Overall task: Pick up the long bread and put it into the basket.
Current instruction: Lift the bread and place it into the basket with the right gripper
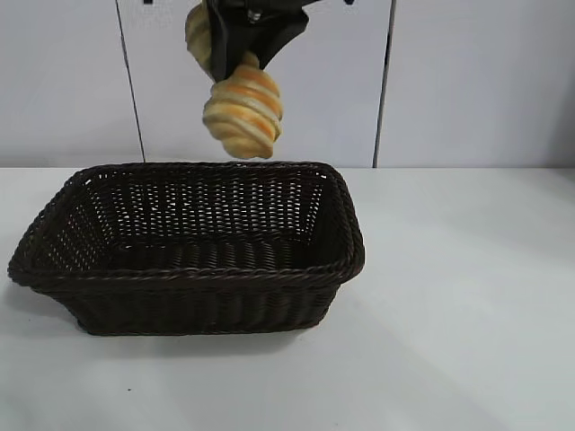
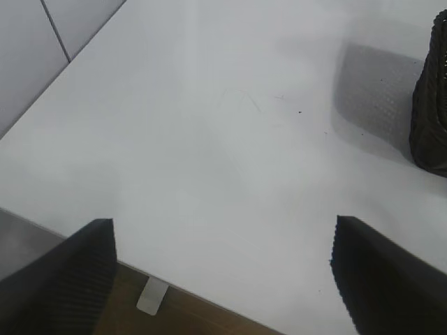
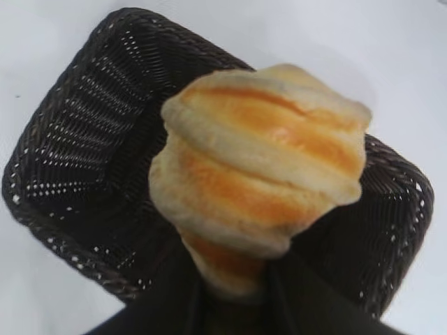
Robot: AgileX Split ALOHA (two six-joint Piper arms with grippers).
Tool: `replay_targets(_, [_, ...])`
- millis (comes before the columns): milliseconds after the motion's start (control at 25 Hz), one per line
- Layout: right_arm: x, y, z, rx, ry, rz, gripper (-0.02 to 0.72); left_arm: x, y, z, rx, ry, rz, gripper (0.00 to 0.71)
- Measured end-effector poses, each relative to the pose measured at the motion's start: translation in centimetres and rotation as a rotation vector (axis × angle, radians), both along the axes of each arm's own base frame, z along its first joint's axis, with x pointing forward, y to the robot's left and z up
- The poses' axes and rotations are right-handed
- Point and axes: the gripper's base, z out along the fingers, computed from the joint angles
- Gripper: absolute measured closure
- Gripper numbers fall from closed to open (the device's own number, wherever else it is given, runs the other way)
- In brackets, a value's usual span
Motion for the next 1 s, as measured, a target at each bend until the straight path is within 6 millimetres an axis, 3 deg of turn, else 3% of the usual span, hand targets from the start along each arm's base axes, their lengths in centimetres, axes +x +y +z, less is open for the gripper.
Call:
replay_targets(160, [0.5,0.5,-3.1,-0.038,0.049,-0.006,0.599,0.0,0.0,0.0,-0.001,0.000,0.001,0.105])
replay_targets(400, [0.7,0.6,-3.2,-0.029,0.040,-0.006,0.589,0.0,0.0,0.0,-0.001,0.000,0.001,0.105])
replay_targets(480, [0.7,0.6,-3.2,-0.027,0.039,-0.006,0.500,0.0,0.0,0.0,-0.002,-0.001,0.002,0.105])
replay_targets(640, [0.7,0.6,-3.2,-0.024,0.041,-0.008,0.237,0.0,0.0,0.0,-0.002,-0.001,0.002,0.105])
replay_targets(760, [0.7,0.6,-3.2,-0.018,0.044,-0.021,0.184,0.0,0.0,0.0,-0.002,-0.001,0.002,0.105])
replay_targets(1000, [0.7,0.6,-3.2,-0.015,0.044,-0.024,0.168,0.0,0.0,0.0,-0.002,-0.001,0.002,0.105])
